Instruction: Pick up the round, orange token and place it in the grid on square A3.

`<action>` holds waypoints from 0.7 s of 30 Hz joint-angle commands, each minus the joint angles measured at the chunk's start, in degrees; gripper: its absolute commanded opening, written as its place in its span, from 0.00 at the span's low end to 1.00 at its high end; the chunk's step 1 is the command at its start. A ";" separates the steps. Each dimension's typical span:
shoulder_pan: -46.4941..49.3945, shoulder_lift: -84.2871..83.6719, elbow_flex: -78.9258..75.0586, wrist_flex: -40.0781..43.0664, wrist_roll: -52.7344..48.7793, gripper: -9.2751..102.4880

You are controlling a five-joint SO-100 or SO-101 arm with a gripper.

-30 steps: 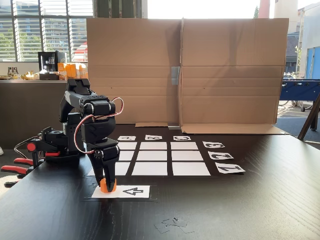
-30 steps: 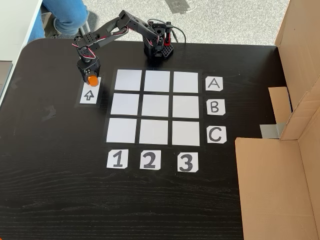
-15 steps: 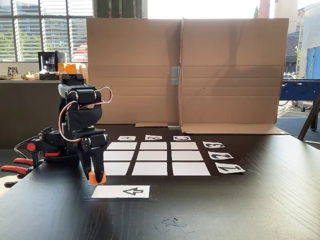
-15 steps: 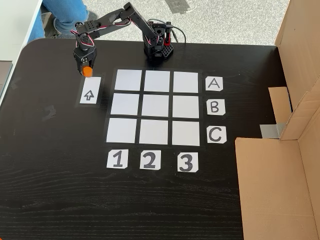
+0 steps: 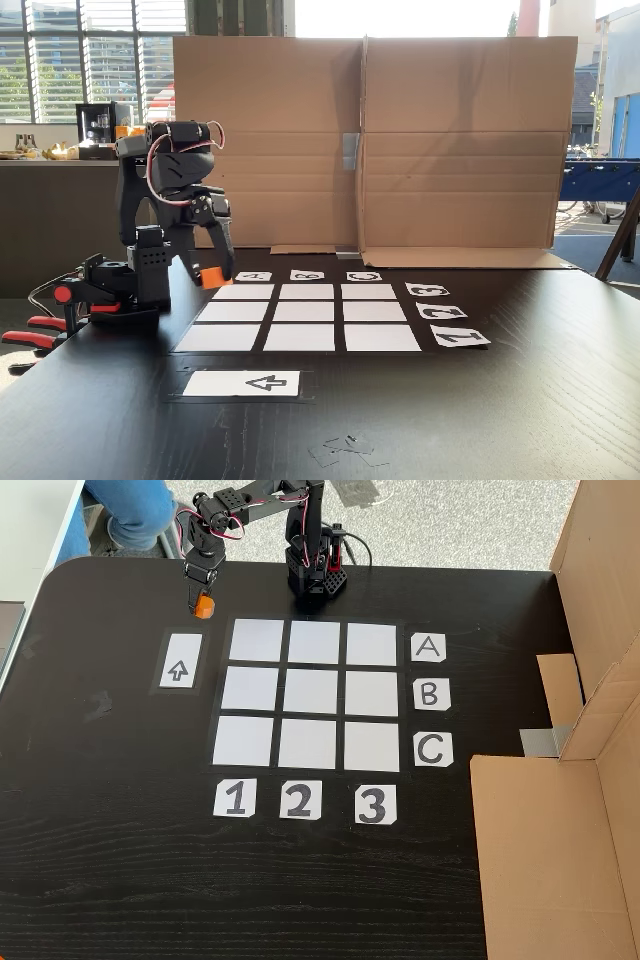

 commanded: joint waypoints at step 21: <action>-46.41 29.71 19.34 3.08 -1.67 0.09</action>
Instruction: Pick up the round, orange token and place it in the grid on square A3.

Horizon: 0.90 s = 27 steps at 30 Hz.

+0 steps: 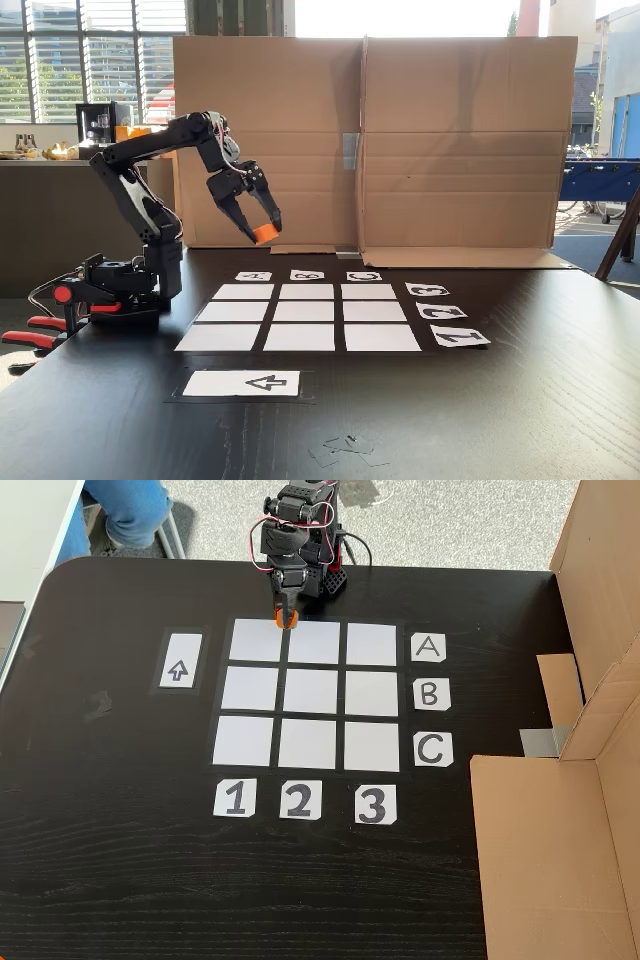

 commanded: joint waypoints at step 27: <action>-37.44 7.29 26.28 -10.28 -12.30 0.09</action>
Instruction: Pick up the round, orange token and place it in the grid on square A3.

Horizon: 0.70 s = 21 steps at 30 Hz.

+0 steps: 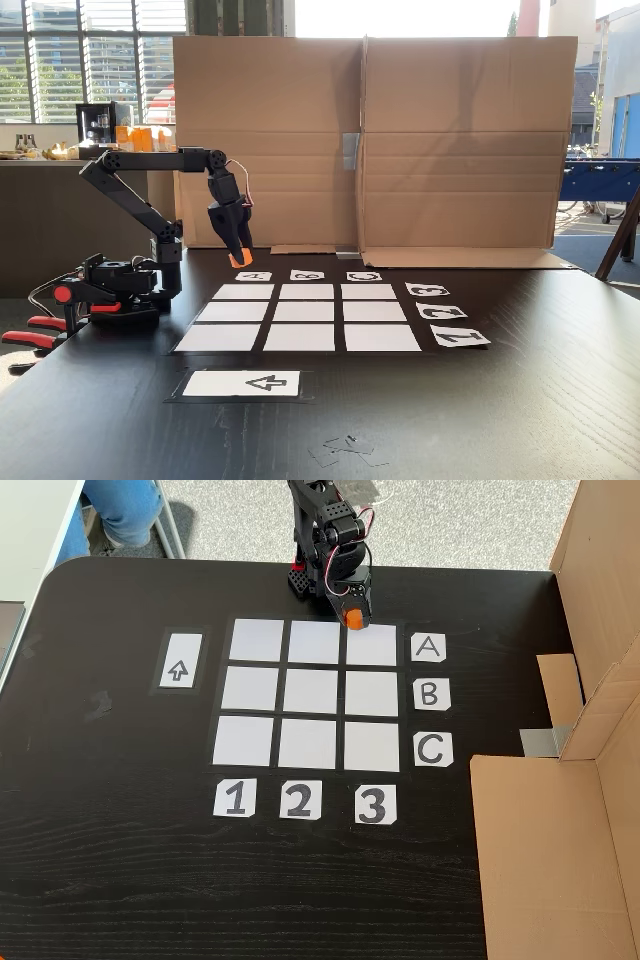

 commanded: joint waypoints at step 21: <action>-3.60 -10.46 8.09 -15.56 -2.37 0.08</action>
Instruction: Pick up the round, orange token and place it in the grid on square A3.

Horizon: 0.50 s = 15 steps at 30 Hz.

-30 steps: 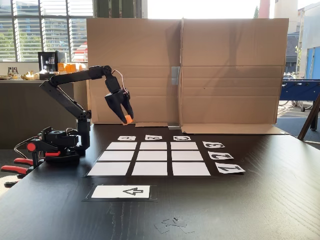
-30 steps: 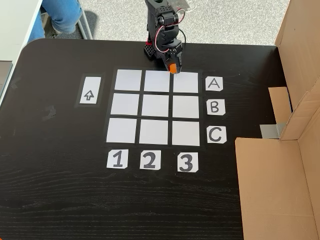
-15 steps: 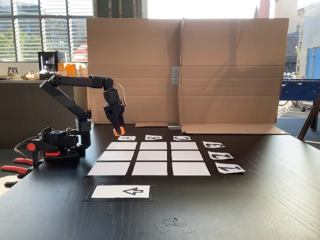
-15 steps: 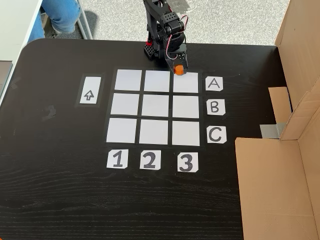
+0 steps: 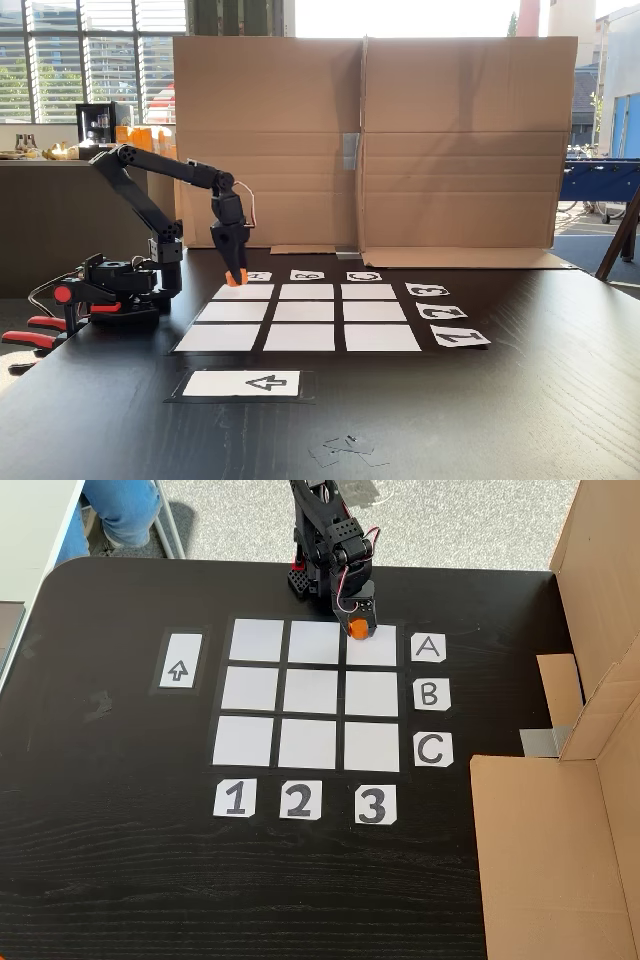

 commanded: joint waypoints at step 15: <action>0.70 1.05 6.06 -4.92 0.97 0.30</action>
